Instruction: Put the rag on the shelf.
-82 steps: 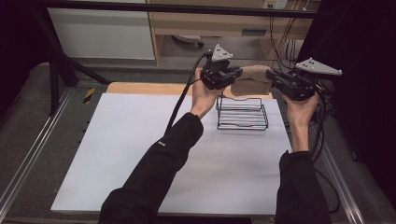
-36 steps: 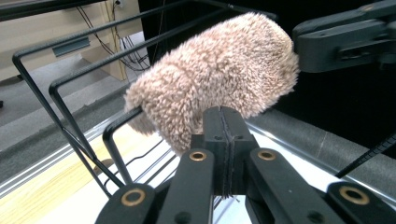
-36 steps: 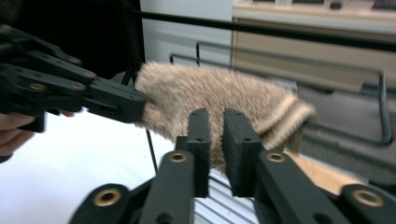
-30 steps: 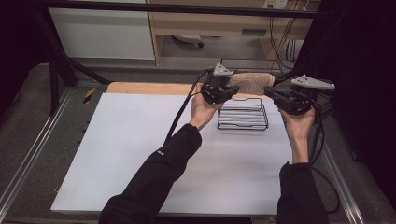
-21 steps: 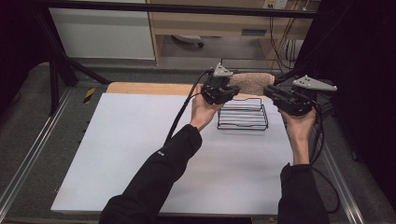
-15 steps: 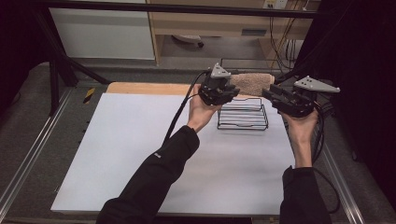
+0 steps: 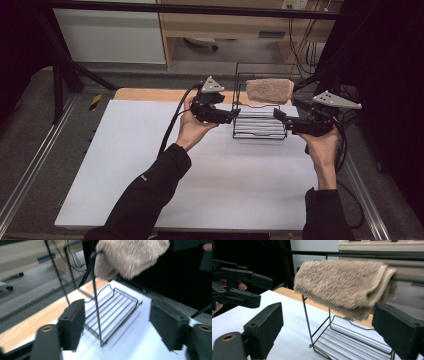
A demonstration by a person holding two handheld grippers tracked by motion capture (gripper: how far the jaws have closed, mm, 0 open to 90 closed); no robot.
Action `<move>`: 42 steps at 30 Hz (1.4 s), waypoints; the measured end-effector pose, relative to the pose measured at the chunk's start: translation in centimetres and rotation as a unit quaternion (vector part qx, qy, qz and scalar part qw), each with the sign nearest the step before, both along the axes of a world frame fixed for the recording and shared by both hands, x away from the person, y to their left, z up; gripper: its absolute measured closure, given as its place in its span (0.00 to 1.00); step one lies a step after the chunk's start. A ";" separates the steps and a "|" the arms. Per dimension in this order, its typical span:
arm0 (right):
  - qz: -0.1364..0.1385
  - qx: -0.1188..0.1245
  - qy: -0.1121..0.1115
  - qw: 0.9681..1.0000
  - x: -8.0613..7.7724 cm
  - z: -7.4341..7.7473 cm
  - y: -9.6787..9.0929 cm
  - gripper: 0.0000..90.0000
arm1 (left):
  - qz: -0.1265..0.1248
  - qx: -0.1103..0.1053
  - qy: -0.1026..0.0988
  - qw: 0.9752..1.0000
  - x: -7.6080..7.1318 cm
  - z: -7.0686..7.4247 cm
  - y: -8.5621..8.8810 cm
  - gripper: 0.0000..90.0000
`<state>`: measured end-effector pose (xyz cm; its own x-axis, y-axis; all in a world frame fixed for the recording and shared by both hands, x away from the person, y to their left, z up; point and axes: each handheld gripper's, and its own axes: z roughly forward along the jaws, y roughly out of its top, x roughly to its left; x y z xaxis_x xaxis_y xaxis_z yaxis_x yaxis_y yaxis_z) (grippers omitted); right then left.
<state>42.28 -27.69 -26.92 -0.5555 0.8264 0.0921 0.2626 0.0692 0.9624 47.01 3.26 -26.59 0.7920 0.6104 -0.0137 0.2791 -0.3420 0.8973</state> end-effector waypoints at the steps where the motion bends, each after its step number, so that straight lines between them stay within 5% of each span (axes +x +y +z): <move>1: 0.004 0.000 0.004 1.000 -0.1 -0.2 0.1 0.10 | 0.002 0.003 0.002 1.000 -0.1 -0.2 0.4 0.28; 6: 0.021 -0.006 0.034 0.999 -0.2 -1.7 0.8 0.05 | 0.010 0.016 0.009 1.000 -1.0 -1.7 2.5 0.20; 15: 0.038 0.000 0.048 0.998 -1.1 -3.8 1.6 0.02 | 0.019 0.021 0.020 0.999 -2.6 -4.5 6.7 0.11; 26: 0.052 0.006 0.069 0.996 -2.5 -7.4 2.5 0.00 | 0.048 0.021 0.037 0.998 -5.3 -8.2 13.2 0.10; 42: 0.077 -0.015 0.099 0.992 -4.3 -11.6 3.0 0.00 | 0.070 0.014 0.051 0.996 -8.9 -12.8 19.8 0.11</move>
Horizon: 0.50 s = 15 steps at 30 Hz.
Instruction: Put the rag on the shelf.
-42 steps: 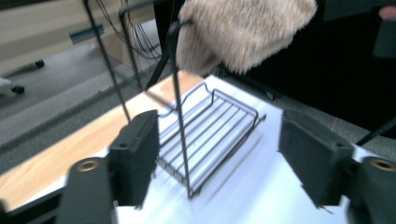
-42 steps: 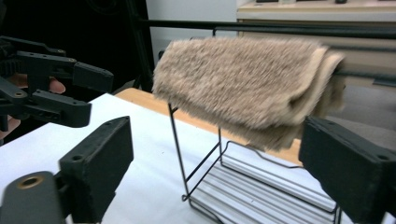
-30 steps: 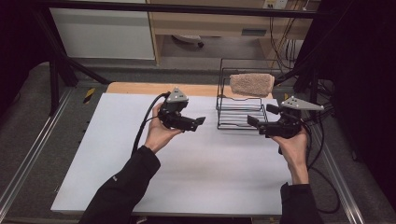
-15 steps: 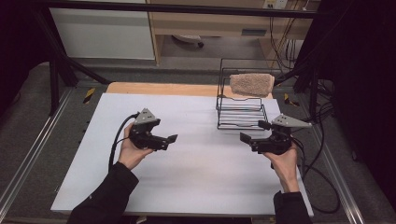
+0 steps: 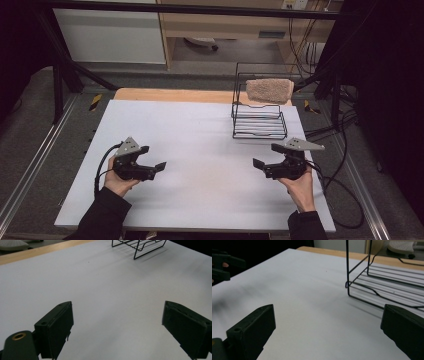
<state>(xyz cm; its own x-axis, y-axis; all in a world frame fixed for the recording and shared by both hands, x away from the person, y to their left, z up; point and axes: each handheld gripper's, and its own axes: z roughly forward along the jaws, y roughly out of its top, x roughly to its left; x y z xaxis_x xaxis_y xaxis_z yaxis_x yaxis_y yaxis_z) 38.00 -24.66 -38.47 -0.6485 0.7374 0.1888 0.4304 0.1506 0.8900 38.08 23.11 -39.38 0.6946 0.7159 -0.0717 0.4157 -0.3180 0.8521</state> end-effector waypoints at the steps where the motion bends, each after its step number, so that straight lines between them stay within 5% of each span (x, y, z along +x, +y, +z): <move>1: 0.001 -0.003 0.003 1.000 -0.1 -0.4 0.0 0.00 | 0.002 0.000 0.002 1.000 -0.2 -0.3 0.4 0.11; 15: 0.015 -0.020 0.041 0.999 -1.2 -4.4 -1.1 0.00 | 0.023 0.014 0.018 0.999 -2.1 -3.6 4.3 0.11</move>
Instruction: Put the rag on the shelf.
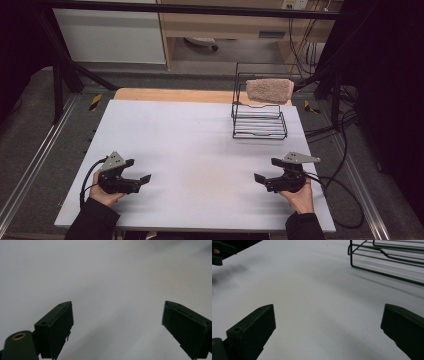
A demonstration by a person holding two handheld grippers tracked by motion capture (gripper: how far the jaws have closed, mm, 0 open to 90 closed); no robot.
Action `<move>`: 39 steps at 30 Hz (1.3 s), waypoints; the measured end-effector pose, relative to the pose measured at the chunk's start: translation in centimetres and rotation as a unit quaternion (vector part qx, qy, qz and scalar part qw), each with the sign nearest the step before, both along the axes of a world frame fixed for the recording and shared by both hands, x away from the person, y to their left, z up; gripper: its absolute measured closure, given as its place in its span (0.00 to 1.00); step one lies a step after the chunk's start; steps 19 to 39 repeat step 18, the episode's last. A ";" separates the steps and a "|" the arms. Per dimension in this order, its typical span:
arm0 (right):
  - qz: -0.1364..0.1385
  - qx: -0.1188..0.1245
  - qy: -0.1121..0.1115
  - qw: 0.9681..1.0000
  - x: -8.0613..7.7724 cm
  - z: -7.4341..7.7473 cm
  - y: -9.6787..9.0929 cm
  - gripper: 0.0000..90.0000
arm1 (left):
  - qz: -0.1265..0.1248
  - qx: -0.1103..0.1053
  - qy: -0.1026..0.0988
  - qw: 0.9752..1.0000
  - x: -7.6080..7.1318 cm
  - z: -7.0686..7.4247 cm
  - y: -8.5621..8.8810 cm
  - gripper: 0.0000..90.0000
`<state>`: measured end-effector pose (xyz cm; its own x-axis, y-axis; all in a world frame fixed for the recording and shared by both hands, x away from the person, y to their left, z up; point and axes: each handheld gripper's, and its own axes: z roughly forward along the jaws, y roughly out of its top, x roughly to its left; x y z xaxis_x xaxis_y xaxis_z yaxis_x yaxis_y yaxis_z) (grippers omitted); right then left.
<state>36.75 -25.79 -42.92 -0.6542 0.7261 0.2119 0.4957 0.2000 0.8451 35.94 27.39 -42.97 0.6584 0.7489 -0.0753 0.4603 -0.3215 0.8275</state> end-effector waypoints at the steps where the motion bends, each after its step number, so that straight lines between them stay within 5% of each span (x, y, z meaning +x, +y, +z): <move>1: 0.000 0.000 0.000 1.000 0.0 0.0 0.0 0.00 | 0.000 0.000 0.001 1.000 -0.1 -0.1 0.1 0.11; 10: 0.003 0.001 0.014 1.000 -0.9 -1.4 -0.7 0.00 | 0.010 0.014 0.016 1.000 -0.3 -1.4 0.8 0.11; 39: 0.009 -0.012 0.018 1.000 -0.9 -1.6 -0.7 0.00 | 0.010 0.008 0.015 1.000 -0.5 -1.3 1.1 0.11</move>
